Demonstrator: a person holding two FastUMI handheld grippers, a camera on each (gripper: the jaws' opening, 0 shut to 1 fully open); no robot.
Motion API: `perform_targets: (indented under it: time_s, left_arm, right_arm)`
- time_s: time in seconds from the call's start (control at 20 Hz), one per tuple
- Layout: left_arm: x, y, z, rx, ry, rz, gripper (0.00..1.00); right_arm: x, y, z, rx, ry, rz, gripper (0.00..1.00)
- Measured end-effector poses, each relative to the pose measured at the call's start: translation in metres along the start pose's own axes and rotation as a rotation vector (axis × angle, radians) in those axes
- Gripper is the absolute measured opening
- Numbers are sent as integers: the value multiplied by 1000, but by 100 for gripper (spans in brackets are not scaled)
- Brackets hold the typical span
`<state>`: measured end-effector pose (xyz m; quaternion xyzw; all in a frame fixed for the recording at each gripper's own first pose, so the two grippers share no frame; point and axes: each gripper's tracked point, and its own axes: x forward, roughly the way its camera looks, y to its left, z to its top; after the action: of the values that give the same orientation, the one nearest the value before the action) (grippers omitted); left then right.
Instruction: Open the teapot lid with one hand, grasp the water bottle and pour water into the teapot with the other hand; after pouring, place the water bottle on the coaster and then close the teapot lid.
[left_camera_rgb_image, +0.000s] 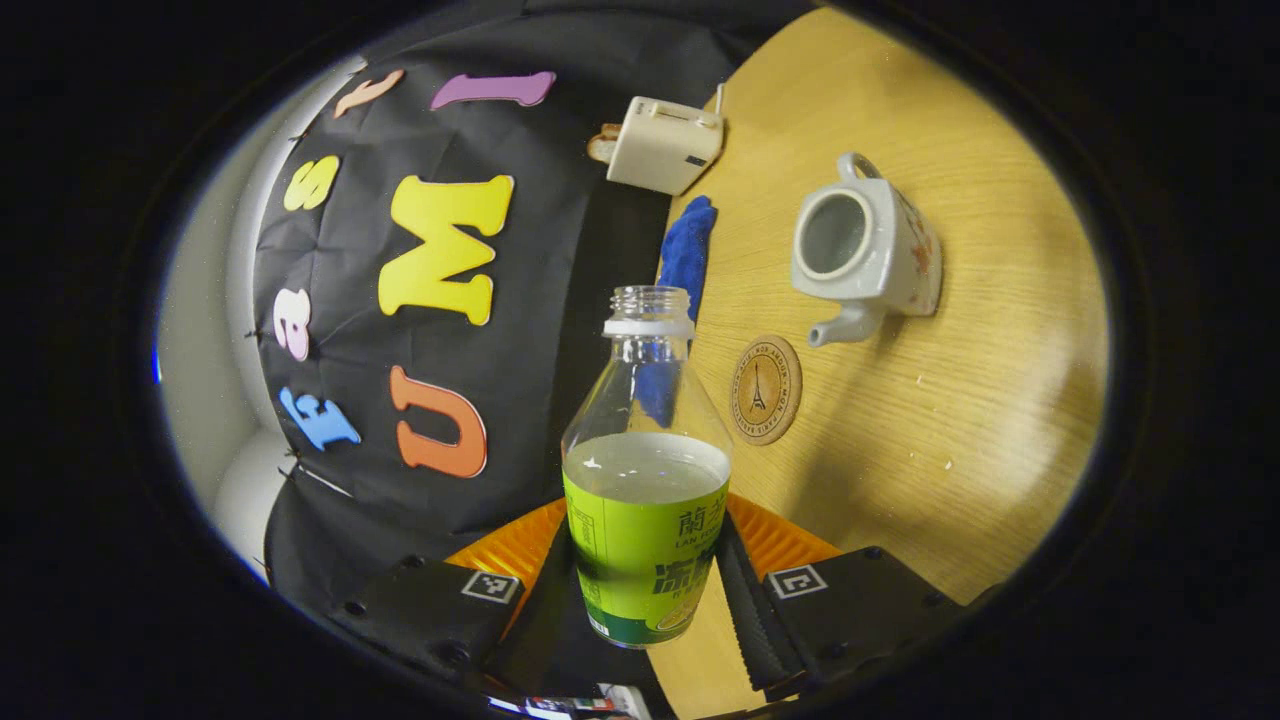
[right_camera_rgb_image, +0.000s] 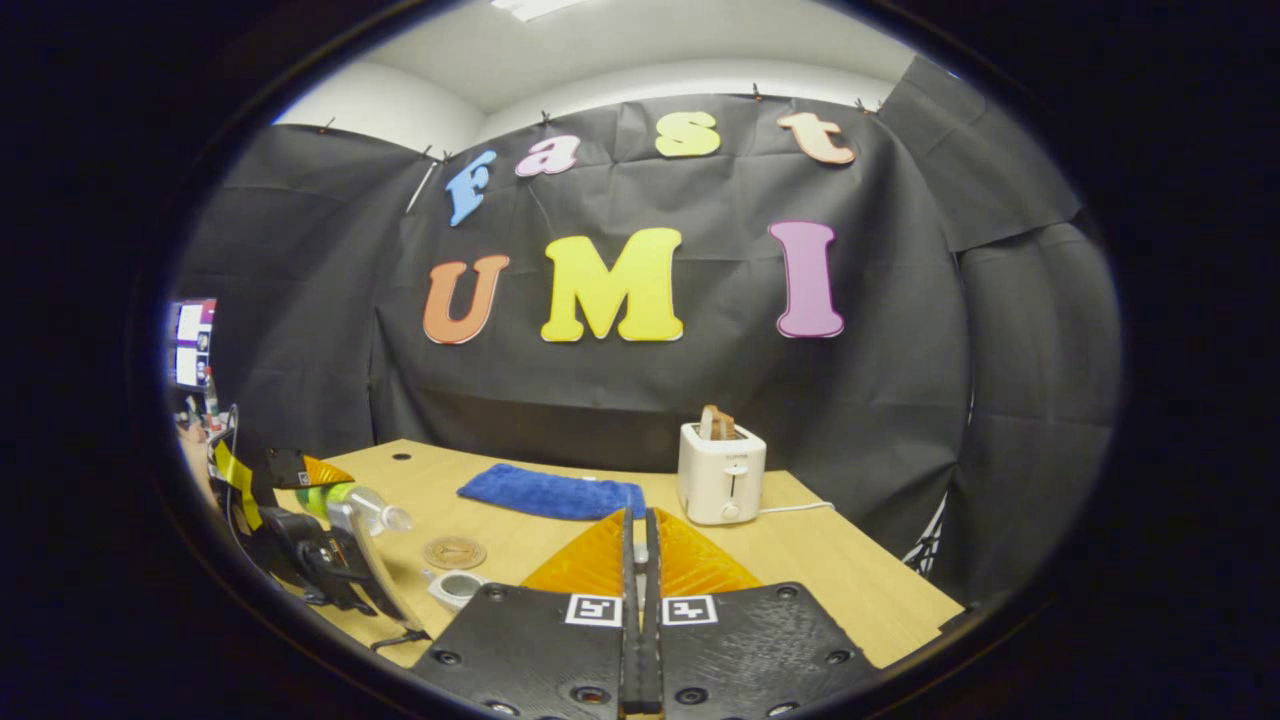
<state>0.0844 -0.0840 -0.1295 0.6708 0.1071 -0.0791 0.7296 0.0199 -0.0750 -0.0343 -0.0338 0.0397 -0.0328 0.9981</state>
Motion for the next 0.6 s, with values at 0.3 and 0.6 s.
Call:
perform_targets:
  time_s: [0.3, 0.6]
  left_arm:
    - [-1, -3, 13, 189, 13, -26, 77]
    - [-4, 15, 26, 335, 46, 26, 72]
  right_arm:
    - [1, -14, -3, -12, 12, -18, 0]
    - [0, -23, -3, -9, 21, -37, 0]
